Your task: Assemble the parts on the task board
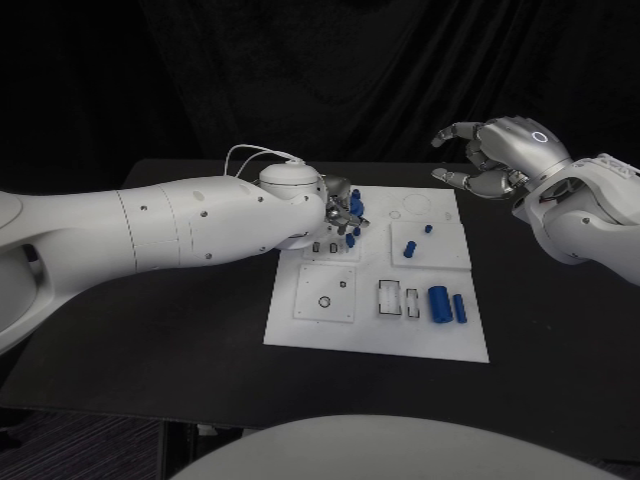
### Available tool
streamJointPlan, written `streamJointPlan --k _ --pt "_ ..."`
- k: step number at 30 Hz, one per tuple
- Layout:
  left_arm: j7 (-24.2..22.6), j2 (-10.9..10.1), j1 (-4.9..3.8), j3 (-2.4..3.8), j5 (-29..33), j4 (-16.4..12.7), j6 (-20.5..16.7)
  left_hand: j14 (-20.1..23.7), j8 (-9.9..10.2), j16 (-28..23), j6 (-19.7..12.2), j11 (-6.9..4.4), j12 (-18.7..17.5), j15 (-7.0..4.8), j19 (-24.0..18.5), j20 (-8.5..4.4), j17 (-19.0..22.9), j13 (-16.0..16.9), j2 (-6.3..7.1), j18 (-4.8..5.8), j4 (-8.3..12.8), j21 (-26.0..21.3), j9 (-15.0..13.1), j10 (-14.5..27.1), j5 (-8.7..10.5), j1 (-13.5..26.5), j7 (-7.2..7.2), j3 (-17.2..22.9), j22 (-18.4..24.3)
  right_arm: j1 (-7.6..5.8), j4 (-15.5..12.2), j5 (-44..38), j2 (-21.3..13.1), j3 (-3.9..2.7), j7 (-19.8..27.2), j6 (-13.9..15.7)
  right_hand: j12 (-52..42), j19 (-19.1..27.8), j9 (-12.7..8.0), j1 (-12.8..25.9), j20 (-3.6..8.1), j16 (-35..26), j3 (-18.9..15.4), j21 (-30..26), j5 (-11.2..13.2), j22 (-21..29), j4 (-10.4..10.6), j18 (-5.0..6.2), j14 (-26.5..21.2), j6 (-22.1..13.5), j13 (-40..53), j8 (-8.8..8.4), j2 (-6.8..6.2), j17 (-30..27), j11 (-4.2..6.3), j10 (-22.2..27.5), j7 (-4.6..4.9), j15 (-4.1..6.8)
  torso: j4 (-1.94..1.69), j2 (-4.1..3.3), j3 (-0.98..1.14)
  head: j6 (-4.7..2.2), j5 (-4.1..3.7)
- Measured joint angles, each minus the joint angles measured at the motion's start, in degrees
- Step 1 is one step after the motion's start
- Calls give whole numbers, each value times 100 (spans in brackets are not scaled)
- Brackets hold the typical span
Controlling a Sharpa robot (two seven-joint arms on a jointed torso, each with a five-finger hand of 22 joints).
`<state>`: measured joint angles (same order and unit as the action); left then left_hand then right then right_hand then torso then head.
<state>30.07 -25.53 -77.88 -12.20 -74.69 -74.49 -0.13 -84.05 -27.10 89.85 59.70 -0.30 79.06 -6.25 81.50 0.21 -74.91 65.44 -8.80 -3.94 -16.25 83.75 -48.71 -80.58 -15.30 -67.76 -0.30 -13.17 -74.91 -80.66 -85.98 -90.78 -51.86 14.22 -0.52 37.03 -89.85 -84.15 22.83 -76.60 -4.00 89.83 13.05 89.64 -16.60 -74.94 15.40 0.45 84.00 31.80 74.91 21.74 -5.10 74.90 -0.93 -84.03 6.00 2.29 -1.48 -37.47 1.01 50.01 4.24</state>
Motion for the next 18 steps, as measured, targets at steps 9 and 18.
streamJointPlan --k 9,18 --pt "-29 34 49 0 -1 66 25 0 176 0 20 -8 10 0 0 0 0 12 1 0 19 -43 -82 12 -283 -129 20 122 0 0 -6 0 5 0 -2 -6 0 0 0 -38 0 0 48 0 0 1 -48 0 0 0 0 37 38 0 0 0 0 0 -11 4 3 0 4" --pt "-90 79 87 0 -2 162 25 0 197 0 20 -9 10 2 0 0 1 12 17 0 13 -66 -93 13 -305 -146 20 128 0 0 -15 0 4 0 -13 -29 0 0 -20 -60 0 0 71 0 0 1 -104 0 0 0 -1 73 60 0 0 0 0 0 -16 1 4 0 -6"
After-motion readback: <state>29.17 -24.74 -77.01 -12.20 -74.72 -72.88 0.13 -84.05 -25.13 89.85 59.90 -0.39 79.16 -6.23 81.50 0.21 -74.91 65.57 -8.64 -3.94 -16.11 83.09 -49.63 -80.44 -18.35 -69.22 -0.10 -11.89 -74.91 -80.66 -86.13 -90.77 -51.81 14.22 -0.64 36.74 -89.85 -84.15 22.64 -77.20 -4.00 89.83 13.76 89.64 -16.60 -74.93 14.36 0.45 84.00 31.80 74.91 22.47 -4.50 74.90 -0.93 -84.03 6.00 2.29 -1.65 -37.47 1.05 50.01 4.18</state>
